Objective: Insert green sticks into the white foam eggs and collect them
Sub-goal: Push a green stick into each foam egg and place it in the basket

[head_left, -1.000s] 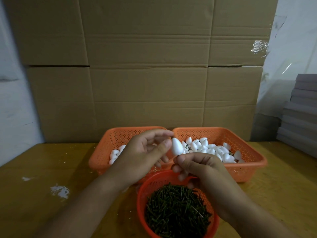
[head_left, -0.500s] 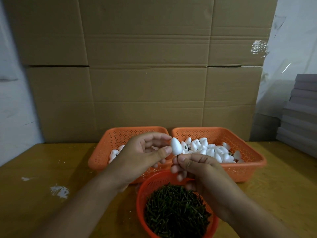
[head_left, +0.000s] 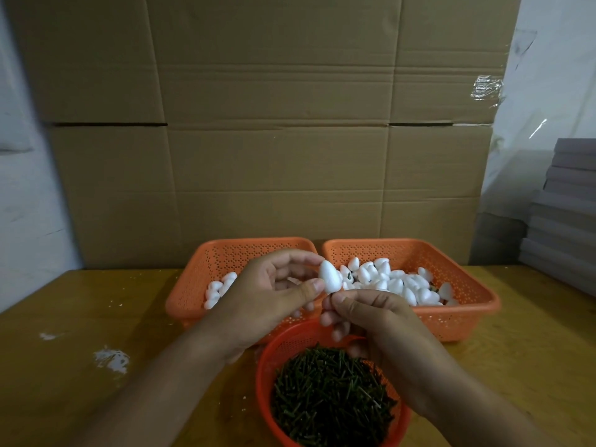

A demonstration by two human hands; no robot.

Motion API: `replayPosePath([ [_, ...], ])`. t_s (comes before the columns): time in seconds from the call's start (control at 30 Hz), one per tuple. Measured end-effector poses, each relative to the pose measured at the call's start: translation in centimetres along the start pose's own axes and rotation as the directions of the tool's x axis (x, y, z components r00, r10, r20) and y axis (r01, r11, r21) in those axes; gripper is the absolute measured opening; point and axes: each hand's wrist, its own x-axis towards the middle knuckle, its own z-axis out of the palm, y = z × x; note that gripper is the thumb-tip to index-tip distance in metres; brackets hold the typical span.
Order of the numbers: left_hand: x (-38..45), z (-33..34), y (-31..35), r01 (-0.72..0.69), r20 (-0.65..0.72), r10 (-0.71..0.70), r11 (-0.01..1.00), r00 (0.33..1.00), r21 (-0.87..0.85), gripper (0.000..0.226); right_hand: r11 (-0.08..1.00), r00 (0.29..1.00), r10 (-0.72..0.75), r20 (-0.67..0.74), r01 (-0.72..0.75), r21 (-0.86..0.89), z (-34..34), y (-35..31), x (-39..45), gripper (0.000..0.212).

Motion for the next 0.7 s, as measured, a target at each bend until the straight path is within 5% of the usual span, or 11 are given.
replayPosePath([
  [0.1,0.3,-0.4,-0.1,-0.005,-0.089,0.004,1.000,0.996,-0.007,0.025,0.991,0.992,-0.075,-0.098,0.063,-0.121,-0.7,-0.2,0.3,0.022],
  [0.2,0.7,-1.6,-0.2,-0.003,-0.213,-0.004,0.999,0.977,-0.032,0.023,0.888,0.916,-0.292,-0.274,0.153,-0.434,-2.6,-0.9,0.9,0.020],
  [0.37,1.1,-3.3,-0.3,0.014,-0.282,-0.021,1.000,0.959,-0.027,0.026,0.749,0.805,-0.413,-0.427,0.034,-0.662,-7.1,-1.5,1.8,0.015],
  [0.53,1.3,-3.9,-0.6,0.039,-0.291,-0.038,0.999,0.956,-0.005,0.032,0.811,0.826,-0.269,-0.496,-0.084,-0.579,-9.9,-0.9,2.7,0.024],
  [0.7,1.5,-4.3,-0.9,0.061,-0.295,-0.058,0.998,0.954,0.003,0.032,0.892,0.826,-0.249,-0.507,-0.008,-0.452,-9.7,-0.4,3.2,0.019],
])
